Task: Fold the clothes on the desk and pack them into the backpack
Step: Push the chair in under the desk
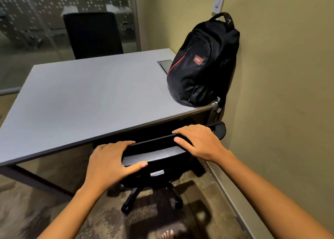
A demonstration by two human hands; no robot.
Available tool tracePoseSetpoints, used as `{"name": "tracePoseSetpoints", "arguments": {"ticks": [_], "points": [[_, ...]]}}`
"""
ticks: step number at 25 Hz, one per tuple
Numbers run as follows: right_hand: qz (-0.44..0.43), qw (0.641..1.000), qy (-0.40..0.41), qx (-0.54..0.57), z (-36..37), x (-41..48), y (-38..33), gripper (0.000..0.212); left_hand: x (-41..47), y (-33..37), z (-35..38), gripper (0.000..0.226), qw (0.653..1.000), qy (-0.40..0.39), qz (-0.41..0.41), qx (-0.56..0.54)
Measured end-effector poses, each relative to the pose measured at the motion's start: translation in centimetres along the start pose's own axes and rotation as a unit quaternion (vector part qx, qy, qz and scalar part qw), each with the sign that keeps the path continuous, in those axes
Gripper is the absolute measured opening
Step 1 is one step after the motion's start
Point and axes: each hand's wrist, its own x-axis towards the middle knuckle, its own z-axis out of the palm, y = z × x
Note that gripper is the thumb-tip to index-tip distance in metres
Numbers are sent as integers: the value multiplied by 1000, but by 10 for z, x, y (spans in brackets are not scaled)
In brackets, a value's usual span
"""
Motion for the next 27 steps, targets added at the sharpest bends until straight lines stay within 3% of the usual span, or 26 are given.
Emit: {"name": "tracePoseSetpoints", "arguments": {"ticks": [8,16,27], "points": [[-20,1000,6,-3,-9,27,73,52,37,19,15,87,999,7,-38,-11],[-48,999,14,-4,-2,61,113,62,75,25,24,90,997,-15,-72,-1],[-58,997,38,-18,5,104,136,56,115,16,29,84,995,-28,-94,-12]]}}
